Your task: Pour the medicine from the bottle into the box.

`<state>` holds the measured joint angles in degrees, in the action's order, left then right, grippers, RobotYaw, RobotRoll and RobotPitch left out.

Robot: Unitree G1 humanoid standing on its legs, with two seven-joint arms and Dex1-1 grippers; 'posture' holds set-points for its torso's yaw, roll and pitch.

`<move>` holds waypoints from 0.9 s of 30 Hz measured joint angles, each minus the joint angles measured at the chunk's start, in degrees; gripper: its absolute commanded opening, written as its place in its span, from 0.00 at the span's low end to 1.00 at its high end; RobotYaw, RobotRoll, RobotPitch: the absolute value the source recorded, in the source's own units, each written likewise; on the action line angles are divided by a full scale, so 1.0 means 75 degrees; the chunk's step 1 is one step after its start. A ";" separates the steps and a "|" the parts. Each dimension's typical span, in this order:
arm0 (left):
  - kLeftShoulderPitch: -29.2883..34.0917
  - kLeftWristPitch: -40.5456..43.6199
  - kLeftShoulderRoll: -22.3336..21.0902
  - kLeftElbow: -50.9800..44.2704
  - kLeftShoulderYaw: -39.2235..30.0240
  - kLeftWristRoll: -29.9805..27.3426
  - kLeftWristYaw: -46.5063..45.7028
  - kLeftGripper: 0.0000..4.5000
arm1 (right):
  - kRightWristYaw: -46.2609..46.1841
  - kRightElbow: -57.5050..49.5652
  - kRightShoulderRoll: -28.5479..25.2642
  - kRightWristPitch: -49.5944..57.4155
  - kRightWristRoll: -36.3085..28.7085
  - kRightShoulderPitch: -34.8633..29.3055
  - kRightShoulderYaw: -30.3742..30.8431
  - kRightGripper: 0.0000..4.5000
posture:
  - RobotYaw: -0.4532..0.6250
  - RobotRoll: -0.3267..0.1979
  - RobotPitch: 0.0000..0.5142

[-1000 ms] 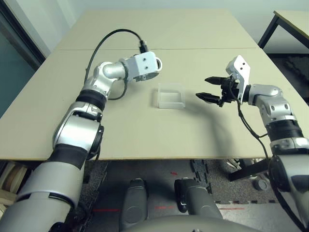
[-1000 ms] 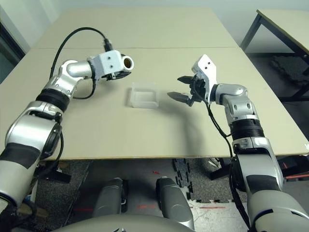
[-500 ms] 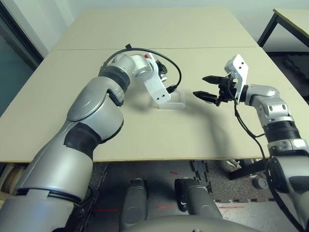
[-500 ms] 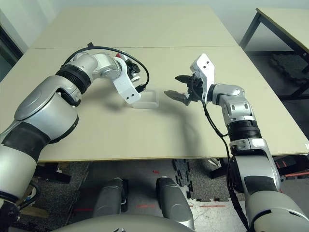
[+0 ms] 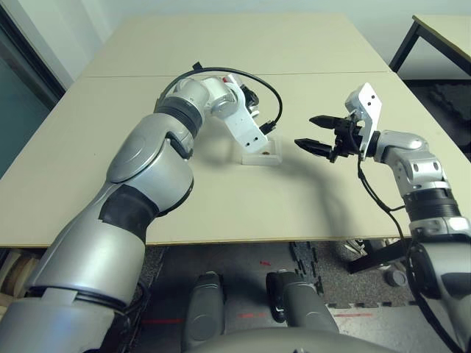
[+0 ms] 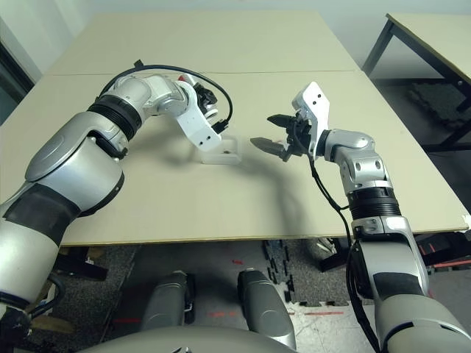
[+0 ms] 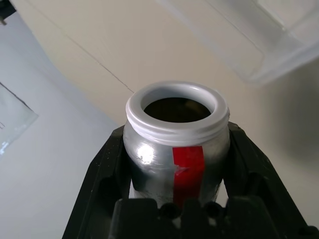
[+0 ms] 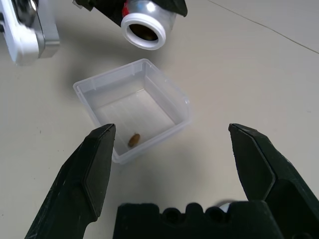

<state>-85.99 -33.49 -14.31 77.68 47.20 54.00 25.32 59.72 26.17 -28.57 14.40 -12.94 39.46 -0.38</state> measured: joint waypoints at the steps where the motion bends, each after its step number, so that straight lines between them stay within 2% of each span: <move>1: 0.0054 -0.0006 0.0003 -0.0001 -0.0381 -0.0350 0.0306 0.60 | 0.0001 0.0001 0.0000 0.0000 0.0000 0.0004 0.0000 1.00 | 0.32 0.62 0.16; 6: 0.0578 0.0372 0.0055 -0.0008 -0.2293 -0.2307 0.2076 0.60 | 0.0027 0.0008 -0.0004 -0.0001 0.0002 0.0026 0.0000 1.00 | 0.33 0.62 0.17; 13: 0.1119 0.1197 -0.0200 -0.0087 -0.4141 -0.4142 0.3533 0.60 | 0.0226 0.0025 -0.0009 0.0002 0.0003 0.0058 0.0010 1.00 | 0.35 0.62 0.20; 20: 0.2015 0.2013 -0.0644 -0.0384 -0.5545 -0.5507 0.3926 0.60 | 0.0543 0.0073 -0.0007 0.0091 -0.0001 0.0110 0.0063 1.00 | 0.37 0.62 0.22; 27: 0.2925 0.2323 -0.0929 -0.1004 -0.7074 -0.6998 0.3422 0.60 | 0.0661 0.0124 0.0013 0.0124 0.0005 0.0246 0.0258 1.00 | 0.38 0.62 0.24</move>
<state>-64.04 -16.07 -21.27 70.15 -5.86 1.52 50.99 64.67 27.10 -28.47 15.32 -12.91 41.30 1.55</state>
